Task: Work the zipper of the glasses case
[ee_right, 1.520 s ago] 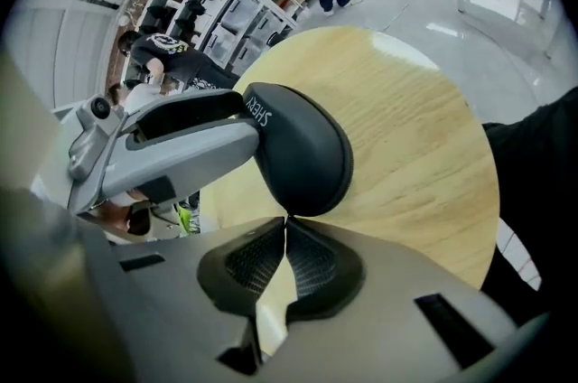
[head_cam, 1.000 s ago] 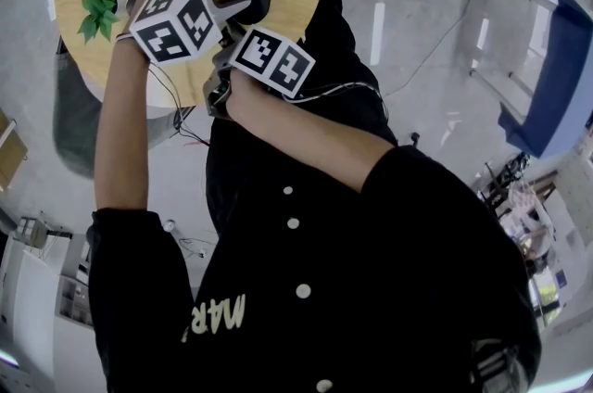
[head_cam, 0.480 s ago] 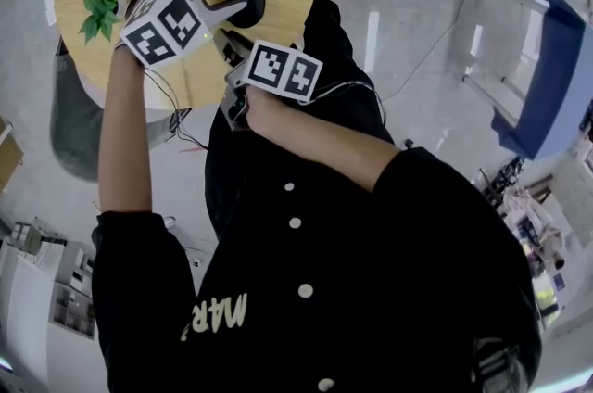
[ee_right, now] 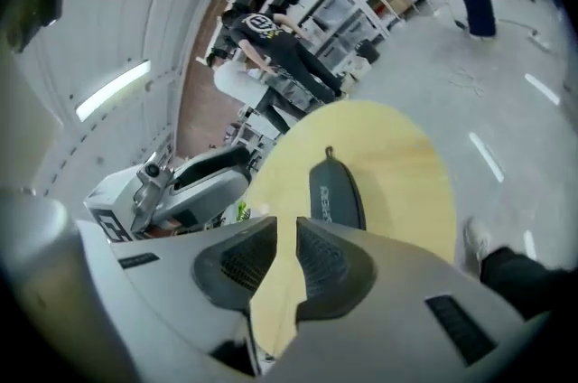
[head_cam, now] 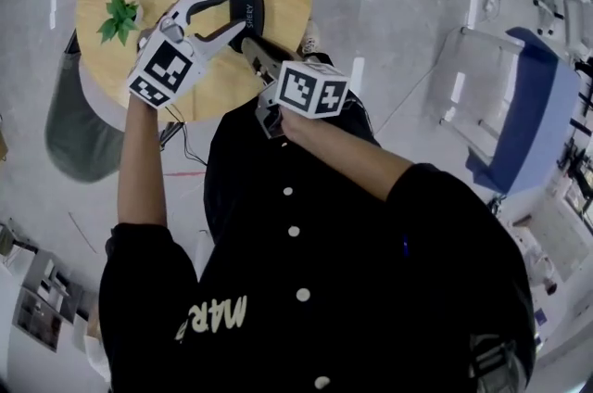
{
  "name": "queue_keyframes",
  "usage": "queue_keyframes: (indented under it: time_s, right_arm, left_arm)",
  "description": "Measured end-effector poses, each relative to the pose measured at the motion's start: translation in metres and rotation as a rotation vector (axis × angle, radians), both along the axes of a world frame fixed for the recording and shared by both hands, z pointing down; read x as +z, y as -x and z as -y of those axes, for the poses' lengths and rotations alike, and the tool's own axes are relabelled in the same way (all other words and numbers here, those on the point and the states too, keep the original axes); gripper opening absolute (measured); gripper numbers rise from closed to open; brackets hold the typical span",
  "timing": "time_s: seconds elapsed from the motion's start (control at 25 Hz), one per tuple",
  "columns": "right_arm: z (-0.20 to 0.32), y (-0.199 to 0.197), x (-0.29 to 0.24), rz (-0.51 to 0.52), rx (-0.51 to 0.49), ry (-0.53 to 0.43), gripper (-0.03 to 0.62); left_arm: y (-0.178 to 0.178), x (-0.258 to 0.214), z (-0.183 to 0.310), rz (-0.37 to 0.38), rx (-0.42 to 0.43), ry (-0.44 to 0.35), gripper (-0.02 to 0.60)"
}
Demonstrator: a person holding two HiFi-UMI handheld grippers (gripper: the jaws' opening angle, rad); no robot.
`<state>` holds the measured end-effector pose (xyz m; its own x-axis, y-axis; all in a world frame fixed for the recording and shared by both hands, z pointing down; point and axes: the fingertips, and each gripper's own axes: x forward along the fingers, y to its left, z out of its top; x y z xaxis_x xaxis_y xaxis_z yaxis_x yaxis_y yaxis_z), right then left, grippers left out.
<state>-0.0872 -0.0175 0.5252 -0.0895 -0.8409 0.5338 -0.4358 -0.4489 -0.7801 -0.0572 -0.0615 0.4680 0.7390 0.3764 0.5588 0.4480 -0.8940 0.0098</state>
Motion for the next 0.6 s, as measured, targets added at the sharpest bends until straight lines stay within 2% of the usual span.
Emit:
queue_keyframes:
  time_s: [0.2, 0.28, 0.48, 0.6]
  right_arm:
    - [0.005, -0.052, -0.053, -0.22, -0.097, -0.137, 0.005]
    - [0.009, -0.068, -0.08, -0.324, -0.152, -0.198, -0.009]
    - [0.027, -0.093, -0.157, -0.557, -0.319, -0.41, -0.008]
    - [0.036, -0.1, -0.196, -0.667, -0.383, -0.496, -0.008]
  left_arm:
    - [0.007, -0.055, 0.007, -0.173, -0.244, 0.037, 0.06]
    - [0.013, -0.072, 0.005, -0.209, -0.329, 0.041, 0.017]
    - [0.023, -0.121, 0.004, -0.268, -0.522, 0.039, 0.003]
    - [0.036, -0.155, 0.012, -0.324, -0.661, 0.042, 0.003]
